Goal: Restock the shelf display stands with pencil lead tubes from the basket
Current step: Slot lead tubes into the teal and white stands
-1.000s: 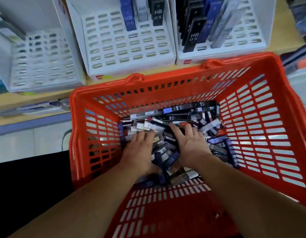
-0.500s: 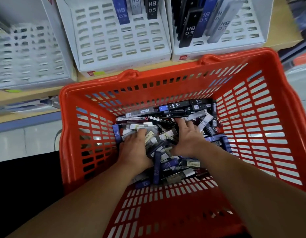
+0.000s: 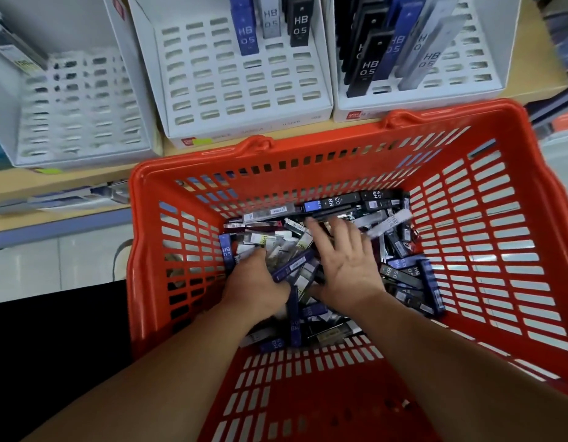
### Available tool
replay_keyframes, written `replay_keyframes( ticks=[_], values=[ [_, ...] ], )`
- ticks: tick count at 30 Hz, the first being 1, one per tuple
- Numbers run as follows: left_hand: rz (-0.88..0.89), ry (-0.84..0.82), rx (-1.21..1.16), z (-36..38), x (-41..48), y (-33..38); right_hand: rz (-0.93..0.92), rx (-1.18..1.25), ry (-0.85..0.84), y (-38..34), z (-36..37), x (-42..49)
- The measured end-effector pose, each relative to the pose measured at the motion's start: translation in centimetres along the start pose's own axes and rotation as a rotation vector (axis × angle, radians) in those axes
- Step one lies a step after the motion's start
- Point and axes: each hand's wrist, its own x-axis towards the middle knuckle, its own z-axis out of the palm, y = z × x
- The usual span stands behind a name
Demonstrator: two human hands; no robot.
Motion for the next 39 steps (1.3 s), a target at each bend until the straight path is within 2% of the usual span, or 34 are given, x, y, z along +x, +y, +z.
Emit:
replay_keyframes(
  ticks=[2, 4, 6, 11, 17, 22, 26, 31, 35, 39],
  values=[
    [-0.047, 0.051, -0.072, -0.5, -0.4, 0.4, -0.145, -0.043, -0.025, -1.0, -0.2, 0.6],
    [-0.128, 0.059, -0.103, -1.0, -0.9, 0.8, -0.213, -0.032, -0.081, -1.9, -0.2, 1.1],
    [-0.231, 0.038, -0.116, -1.5, -1.5, 1.1, -0.199, -0.004, -0.143, -2.3, 0.2, 1.3],
    [-0.350, 0.018, -0.190, -2.2, -2.4, 2.0, -0.183, -0.138, -0.079, -1.5, -0.3, 1.3],
    [-0.369, 0.004, -0.355, -2.4, -2.7, 3.3, -0.215, -0.166, -0.056, -2.8, -1.8, 0.8],
    [-0.336, -0.001, -0.436, -3.0, -3.0, 3.4, -0.141, -0.016, -0.062, -2.5, -2.9, 0.4],
    [-0.328, -0.046, -0.649, -3.6, -4.4, 3.0, -0.072, 0.020, -0.020, -1.9, -4.2, -0.1],
    [-0.318, -0.224, -0.909, -4.9, -6.6, 3.2, 0.063, 0.315, 0.033, -2.1, -5.7, -0.8],
    [-0.252, -0.242, -0.998, -6.8, -7.7, 4.0, 0.257, 0.933, -0.131, -2.7, -7.2, -1.6],
    [-0.218, -0.233, -0.981, -8.0, -9.4, 4.0, 0.349, 1.145, -0.285, -3.0, -8.5, -3.5]
  ],
)
